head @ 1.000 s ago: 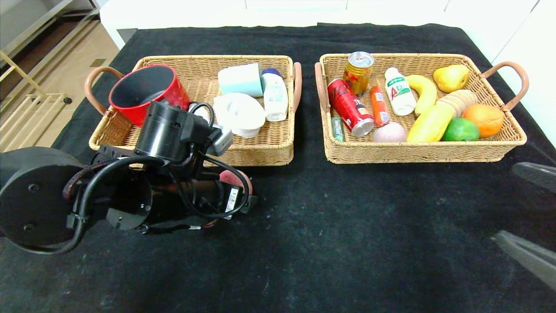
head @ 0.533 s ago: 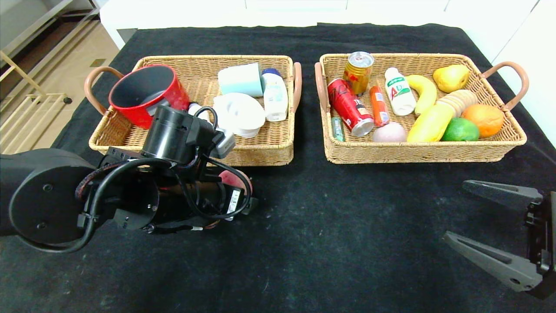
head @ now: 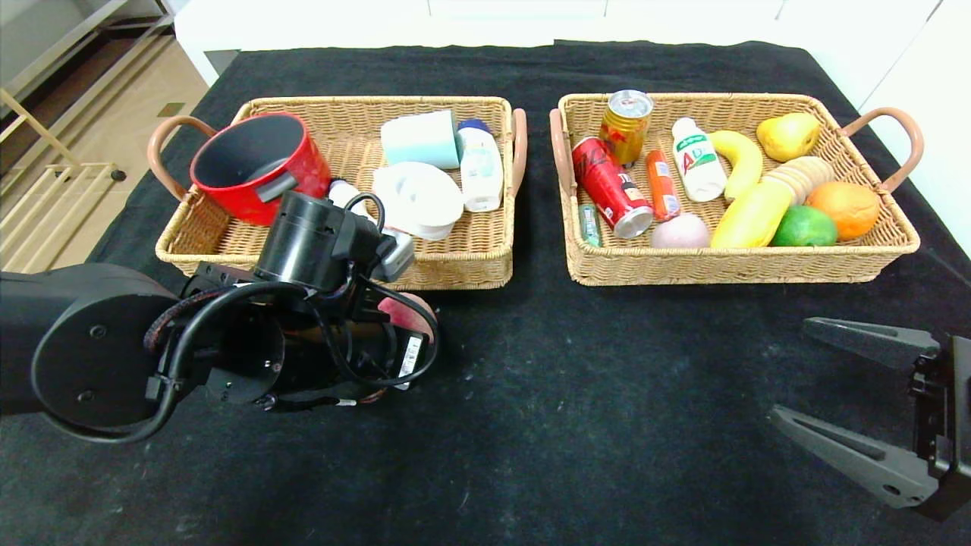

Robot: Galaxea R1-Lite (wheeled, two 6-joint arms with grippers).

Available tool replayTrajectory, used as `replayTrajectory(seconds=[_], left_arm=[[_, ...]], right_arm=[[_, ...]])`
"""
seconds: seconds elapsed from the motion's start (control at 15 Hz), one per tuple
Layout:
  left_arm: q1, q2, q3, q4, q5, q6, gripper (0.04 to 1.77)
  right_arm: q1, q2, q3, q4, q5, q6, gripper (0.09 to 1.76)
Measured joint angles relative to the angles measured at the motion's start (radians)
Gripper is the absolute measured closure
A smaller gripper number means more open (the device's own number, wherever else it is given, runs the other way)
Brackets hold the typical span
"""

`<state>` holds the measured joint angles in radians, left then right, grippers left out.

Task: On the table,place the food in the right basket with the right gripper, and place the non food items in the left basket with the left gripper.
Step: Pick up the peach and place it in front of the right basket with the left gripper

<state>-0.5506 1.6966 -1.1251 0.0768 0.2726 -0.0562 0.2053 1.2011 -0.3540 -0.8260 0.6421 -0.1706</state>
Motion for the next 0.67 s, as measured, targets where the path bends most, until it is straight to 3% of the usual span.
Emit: replayTrajectory(seconds=[0.67], left_arm=[[-0.004, -0.001, 0.007, 0.001, -0.001, -0.002, 0.76]], right_arm=[[-0.002, 0.000, -0.001, -0.001, 0.000, 0.000, 0.14]])
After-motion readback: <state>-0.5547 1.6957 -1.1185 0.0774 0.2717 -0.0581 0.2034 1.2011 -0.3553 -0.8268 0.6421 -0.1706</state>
